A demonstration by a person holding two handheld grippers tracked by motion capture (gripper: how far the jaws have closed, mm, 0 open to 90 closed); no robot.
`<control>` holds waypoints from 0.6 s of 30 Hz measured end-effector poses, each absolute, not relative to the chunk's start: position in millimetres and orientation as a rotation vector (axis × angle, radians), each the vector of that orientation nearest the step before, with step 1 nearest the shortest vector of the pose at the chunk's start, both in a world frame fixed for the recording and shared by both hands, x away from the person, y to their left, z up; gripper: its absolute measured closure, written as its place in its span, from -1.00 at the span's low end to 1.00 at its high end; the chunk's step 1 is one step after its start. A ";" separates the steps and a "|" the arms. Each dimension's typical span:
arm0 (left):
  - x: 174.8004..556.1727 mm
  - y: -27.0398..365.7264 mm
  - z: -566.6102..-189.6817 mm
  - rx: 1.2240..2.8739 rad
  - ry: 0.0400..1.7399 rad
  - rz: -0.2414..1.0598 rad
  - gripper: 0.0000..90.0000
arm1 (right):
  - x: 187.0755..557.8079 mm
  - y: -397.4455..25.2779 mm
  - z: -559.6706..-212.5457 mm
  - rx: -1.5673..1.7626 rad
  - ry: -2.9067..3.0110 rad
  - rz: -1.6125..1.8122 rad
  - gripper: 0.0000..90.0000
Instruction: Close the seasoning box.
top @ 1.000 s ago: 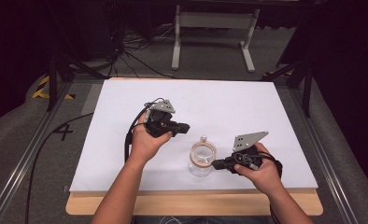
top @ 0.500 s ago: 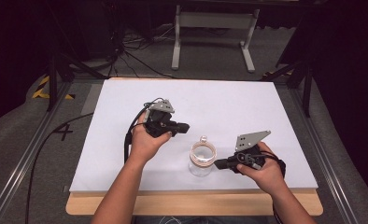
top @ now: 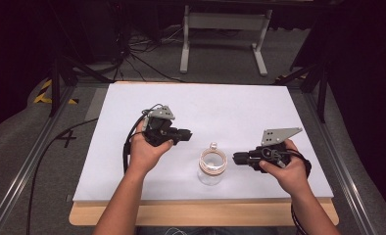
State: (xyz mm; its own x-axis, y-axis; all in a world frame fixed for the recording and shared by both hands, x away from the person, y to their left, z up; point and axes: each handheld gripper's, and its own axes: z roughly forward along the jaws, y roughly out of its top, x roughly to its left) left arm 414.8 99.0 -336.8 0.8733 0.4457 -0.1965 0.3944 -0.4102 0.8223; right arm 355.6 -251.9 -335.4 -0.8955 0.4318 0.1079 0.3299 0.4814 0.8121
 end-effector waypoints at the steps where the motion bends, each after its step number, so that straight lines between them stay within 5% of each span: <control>1: 413.6 102.2 -336.4 2.049 0.620 0.063 0.81 | 358.4 -254.7 -333.8 0.677 2.595 1.397 0.78; 18: 410.9 139.6 -343.9 2.010 0.726 0.121 0.73 | 401.4 -307.9 -340.4 0.873 2.462 1.335 0.43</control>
State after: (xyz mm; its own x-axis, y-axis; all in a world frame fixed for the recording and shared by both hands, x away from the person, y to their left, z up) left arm 410.9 139.6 -343.9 0.8178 0.5380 -0.2043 0.4431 -0.3622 0.8200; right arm 401.4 -307.9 -340.4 -0.8033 0.5881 0.0943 0.3997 0.4150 0.8173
